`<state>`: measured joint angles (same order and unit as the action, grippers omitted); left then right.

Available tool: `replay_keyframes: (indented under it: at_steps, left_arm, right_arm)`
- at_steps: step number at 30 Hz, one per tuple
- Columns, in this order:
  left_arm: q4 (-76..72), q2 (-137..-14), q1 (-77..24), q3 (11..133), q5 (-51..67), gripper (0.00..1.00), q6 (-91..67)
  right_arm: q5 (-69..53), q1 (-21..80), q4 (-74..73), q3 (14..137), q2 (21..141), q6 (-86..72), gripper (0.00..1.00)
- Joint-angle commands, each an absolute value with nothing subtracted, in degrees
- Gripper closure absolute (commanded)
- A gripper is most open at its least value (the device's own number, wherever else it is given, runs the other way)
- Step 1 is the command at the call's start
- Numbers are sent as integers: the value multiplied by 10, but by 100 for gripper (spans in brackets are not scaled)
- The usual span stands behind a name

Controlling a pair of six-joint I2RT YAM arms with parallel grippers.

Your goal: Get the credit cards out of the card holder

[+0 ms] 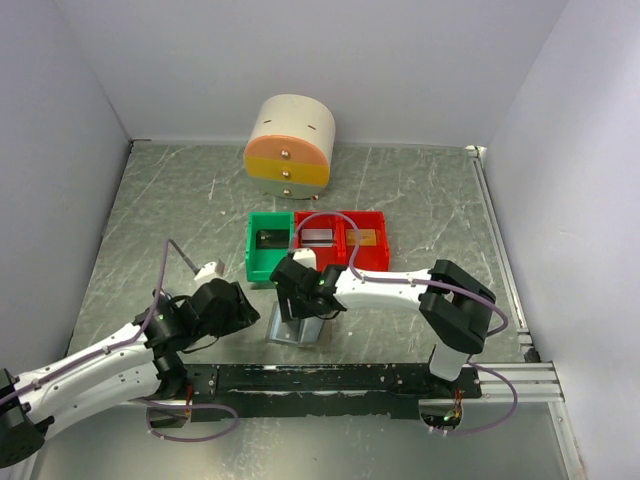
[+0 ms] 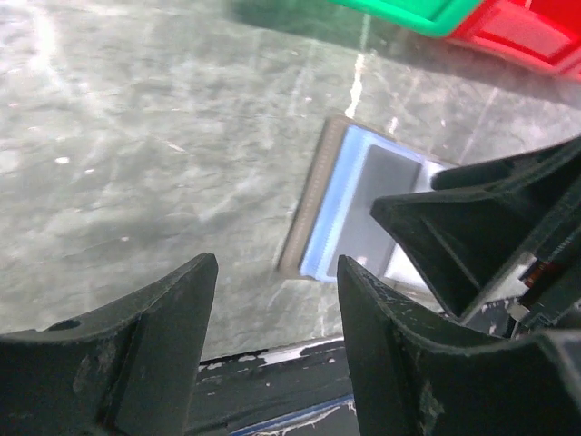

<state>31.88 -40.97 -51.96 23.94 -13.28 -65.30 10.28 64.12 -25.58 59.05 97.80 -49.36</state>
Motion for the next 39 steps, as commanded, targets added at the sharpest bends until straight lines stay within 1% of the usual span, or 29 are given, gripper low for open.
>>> replay_keyframes:
  at_steps: [1, 9, 15, 34, 37, 39]
  left_arm:
    - [417, -378, -522, 259, -209, 32, -705]
    - [450, -350, -522, 267, -225, 32, -714]
    - [455, -349, -522, 267, -219, 32, -712]
    - [438, -356, -522, 263, -211, 33, -705]
    - [439, -357, -522, 264, -214, 33, -706]
    - [437, -357, -522, 265, -215, 33, -706]
  right_arm:
    - [152, 656, -297, 630, 998, -506, 33]
    - [162, 663, -321, 661, 1033, -571, 31]
    - [171, 664, -325, 651, 1048, -622, 31]
    - [191, 673, -371, 687, 1099, -620, 29]
    - [192, 674, -376, 694, 1106, -616, 29]
    - [189, 673, -368, 690, 1104, -610, 31]
